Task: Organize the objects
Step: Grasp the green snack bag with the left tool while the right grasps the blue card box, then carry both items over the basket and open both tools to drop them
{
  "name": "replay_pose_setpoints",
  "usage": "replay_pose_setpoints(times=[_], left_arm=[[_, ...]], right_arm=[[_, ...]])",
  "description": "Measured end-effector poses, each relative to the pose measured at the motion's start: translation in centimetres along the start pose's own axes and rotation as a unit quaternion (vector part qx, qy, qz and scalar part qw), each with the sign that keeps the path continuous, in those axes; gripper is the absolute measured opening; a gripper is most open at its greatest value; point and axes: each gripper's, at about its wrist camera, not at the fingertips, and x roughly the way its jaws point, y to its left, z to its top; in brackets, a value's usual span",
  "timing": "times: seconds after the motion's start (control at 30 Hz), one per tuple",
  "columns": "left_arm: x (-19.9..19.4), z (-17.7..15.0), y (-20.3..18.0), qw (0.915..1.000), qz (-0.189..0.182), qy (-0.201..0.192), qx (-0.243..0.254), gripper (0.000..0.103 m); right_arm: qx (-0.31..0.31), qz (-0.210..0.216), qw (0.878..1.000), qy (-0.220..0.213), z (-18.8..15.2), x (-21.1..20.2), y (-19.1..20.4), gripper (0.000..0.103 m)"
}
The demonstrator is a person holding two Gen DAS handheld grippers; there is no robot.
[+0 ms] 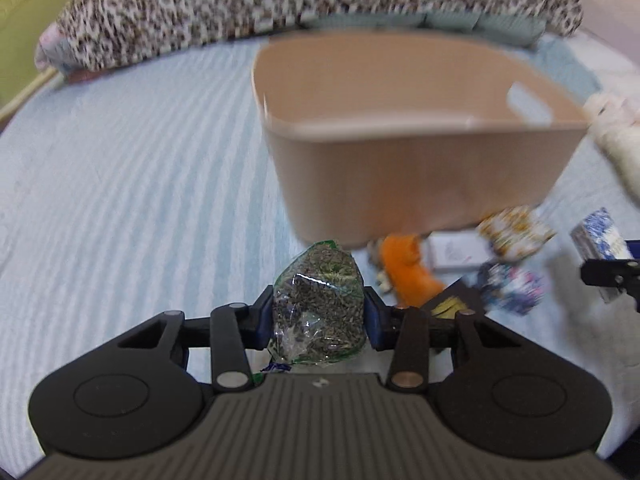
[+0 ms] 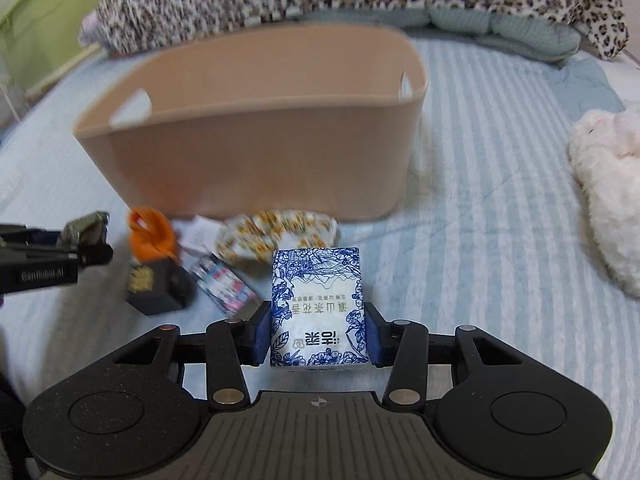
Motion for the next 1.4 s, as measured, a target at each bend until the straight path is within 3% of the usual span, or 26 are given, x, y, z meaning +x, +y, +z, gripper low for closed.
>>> replay_pose_setpoints(times=[0.27,0.4,0.6,0.87,1.2,1.3,1.33,1.4], left_arm=[[-6.2,4.6,-1.8,0.9957,0.0,-0.092,0.01,0.046],[-6.3,7.9,-1.9,0.9931,0.01,-0.117,0.01,0.046],[-3.6,11.9,-2.6,0.9917,0.029,-0.124,0.015,0.046],[2.2,14.4,-3.5,0.9952,0.029,-0.093,0.012,0.046],[10.0,13.5,-4.7,0.9993,0.031,0.0,0.023,0.046],[10.1,13.1,-4.5,0.9996,0.023,0.006,0.018,0.051],[9.8,13.1,-4.3,0.9996,0.023,0.006,0.013,0.055],[9.0,13.0,-4.0,0.9999,0.016,0.005,0.003,0.062]], right_arm=[[-0.011,0.001,0.994,-0.106,4.8,-6.5,-1.3,0.042],[-0.008,-0.001,0.989,-0.147,7.1,-8.5,-2.2,0.042],[-0.009,-0.009,0.984,-0.178,11.1,-8.0,-3.0,0.042],[-0.018,-0.022,0.987,-0.16,14.7,-3.8,-2.6,0.042],[-0.031,-0.022,0.997,-0.064,15.6,3.7,-1.5,0.043],[-0.039,-0.031,0.998,-0.047,15.5,4.9,-1.2,0.044],[-0.041,-0.033,0.998,-0.046,15.5,5.0,-1.1,0.052],[-0.044,-0.033,0.997,-0.055,15.3,4.6,-1.0,0.057]])
